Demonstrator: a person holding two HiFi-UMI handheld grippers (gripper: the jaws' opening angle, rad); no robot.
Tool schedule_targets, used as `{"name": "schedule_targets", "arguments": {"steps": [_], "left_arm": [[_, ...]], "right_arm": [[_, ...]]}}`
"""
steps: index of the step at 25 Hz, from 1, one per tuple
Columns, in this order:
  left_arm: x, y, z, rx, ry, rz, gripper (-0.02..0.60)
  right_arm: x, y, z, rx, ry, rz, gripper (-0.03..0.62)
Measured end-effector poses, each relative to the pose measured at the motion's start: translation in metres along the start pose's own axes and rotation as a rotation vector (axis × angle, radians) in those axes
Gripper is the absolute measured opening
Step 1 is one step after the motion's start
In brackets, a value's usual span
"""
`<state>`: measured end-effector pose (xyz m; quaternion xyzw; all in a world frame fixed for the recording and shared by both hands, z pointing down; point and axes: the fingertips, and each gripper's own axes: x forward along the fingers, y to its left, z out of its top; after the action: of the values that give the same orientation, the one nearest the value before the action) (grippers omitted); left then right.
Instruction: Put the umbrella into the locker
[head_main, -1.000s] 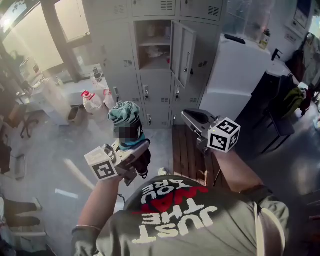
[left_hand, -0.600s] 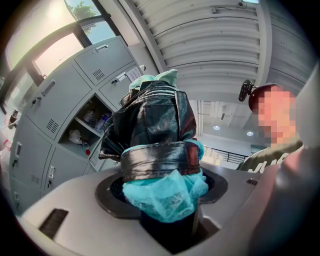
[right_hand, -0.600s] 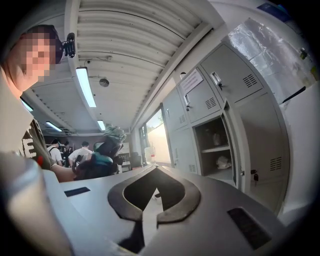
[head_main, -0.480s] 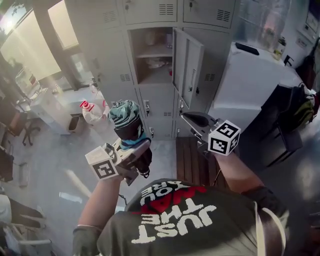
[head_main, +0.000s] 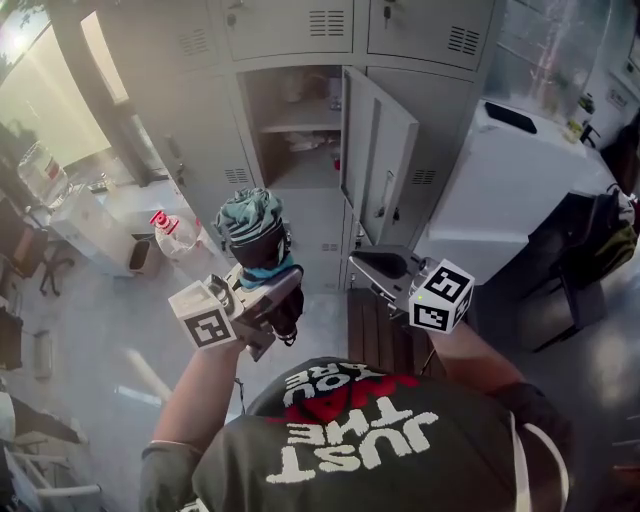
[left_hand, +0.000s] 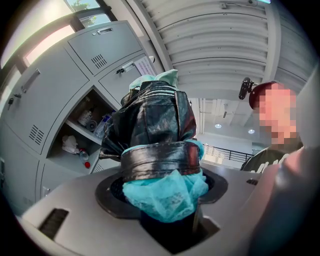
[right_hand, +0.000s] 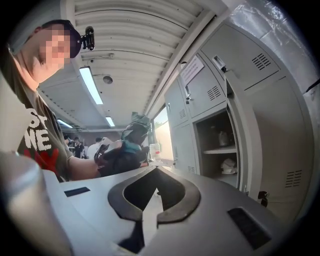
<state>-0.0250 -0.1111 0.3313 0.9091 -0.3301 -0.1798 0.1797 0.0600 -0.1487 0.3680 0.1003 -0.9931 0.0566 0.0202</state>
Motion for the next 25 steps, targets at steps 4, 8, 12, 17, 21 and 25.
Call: {"name": "schedule_targets", "arguments": {"steps": [4,8,12,17,21,25], "left_arm": [[0.015,0.026,0.010,-0.009,-0.010,-0.016,0.290],[0.023,0.051,0.018,-0.020,-0.014,-0.039,0.290],[0.026,0.080,0.027,-0.036,-0.009,-0.067,0.290],[0.028,0.127,0.049,-0.042,0.002,-0.130,0.290],[0.026,0.182,0.072,0.018,0.049,-0.120,0.290],[0.035,0.222,0.091,0.080,0.101,-0.153,0.289]], "right_arm": [[0.011,-0.019,0.003,0.003,-0.008,-0.014,0.032],[0.027,-0.033,0.010,-0.016,-0.012,-0.033,0.032],[0.049,-0.054,0.015,-0.022,-0.012,-0.087,0.032],[0.091,-0.078,0.019,-0.043,-0.014,-0.139,0.032],[0.131,-0.101,0.026,-0.047,-0.023,-0.171,0.032],[0.165,-0.124,0.035,-0.049,-0.039,-0.204,0.032]]}}
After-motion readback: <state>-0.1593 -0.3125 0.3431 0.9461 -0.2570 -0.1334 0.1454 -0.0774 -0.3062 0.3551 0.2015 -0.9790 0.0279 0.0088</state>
